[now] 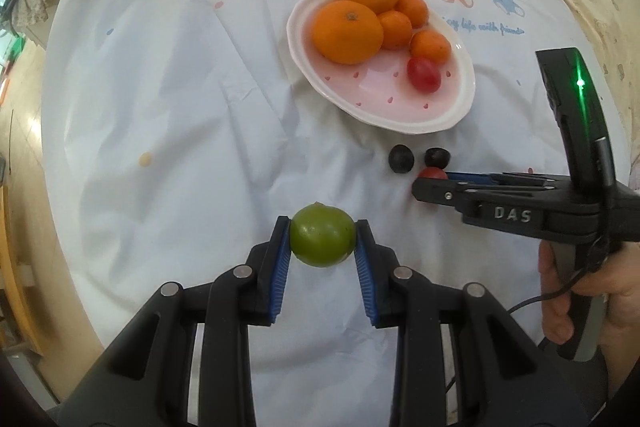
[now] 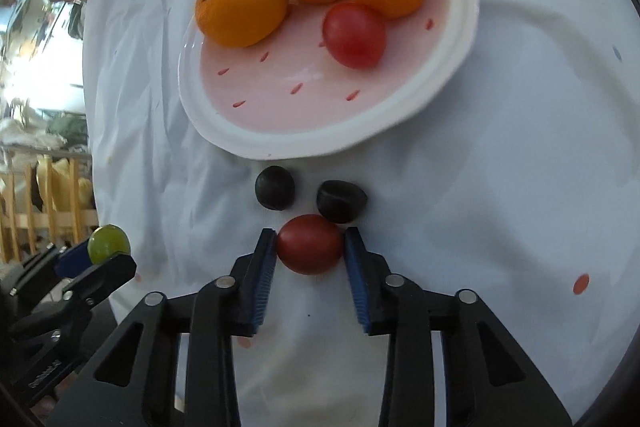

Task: Organize fruits
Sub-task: 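Grasp the red cherry tomato with the right tool while the left tool holds the green tomato, then lower the green tomato onto the plate with the left tool while the right tool places the cherry tomato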

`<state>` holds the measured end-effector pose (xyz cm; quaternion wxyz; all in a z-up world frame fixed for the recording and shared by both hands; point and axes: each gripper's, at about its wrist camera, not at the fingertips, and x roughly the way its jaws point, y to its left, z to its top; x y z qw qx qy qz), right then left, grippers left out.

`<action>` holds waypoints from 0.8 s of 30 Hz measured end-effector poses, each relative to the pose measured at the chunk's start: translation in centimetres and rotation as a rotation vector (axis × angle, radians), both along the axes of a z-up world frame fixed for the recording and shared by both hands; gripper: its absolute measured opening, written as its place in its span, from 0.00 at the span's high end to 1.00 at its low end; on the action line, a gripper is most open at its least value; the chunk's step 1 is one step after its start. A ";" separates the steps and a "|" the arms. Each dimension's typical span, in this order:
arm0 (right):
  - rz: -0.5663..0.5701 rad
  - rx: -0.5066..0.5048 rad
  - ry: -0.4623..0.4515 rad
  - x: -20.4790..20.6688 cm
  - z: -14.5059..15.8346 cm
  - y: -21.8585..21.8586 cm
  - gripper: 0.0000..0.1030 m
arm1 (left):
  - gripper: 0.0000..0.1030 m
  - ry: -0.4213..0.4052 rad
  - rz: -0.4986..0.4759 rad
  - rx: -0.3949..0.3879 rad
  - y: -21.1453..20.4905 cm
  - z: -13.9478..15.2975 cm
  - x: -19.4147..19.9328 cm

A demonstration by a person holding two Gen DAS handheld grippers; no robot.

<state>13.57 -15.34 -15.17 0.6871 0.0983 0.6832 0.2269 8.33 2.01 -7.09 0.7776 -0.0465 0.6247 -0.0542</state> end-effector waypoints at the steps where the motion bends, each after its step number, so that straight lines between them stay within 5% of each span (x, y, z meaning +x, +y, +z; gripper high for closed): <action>1: 0.003 0.001 -0.003 -0.1 0.0 0.0 0.66 | 0.74 -0.004 -0.001 0.001 -0.1 0.1 0.1; 11: 0.010 0.047 0.025 -1.5 0.9 -2.3 0.66 | 0.74 -0.015 0.005 0.026 0.0 -0.2 0.5; 24: -0.150 0.061 -0.103 -1.8 5.5 -9.4 0.66 | 0.74 -0.081 -0.006 0.054 -1.3 0.3 0.6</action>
